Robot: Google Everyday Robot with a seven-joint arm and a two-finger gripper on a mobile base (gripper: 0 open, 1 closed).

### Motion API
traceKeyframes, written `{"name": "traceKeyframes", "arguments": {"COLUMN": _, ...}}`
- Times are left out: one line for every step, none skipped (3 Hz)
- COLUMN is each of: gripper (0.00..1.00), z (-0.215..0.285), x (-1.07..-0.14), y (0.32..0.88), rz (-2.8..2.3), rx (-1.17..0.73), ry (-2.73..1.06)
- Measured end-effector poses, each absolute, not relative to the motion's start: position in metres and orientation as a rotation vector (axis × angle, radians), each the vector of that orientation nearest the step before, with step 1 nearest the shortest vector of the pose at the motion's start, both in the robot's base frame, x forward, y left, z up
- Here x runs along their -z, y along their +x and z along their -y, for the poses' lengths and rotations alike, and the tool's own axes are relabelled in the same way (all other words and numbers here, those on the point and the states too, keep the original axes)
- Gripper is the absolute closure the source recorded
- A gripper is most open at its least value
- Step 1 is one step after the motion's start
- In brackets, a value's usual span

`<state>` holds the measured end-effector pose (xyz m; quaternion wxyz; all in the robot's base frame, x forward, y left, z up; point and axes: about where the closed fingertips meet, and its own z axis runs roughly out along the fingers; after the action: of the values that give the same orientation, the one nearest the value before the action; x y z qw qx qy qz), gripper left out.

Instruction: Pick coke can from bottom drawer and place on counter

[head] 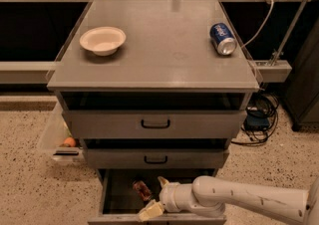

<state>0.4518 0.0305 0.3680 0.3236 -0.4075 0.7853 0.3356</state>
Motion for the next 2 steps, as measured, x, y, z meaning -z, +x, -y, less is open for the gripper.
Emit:
{"name": "traceKeyframes", "arguments": {"gripper": 0.0, "z": -0.035, "x": -0.359, "y": 0.452, "rz": -2.067, "rx": -0.924, "ry": -1.064}}
{"name": "traceKeyframes", "arguments": {"gripper": 0.0, "z": -0.047, "x": -0.324, "y": 0.456, "rz": -2.089, "rx": -1.022, "ry": -1.069}}
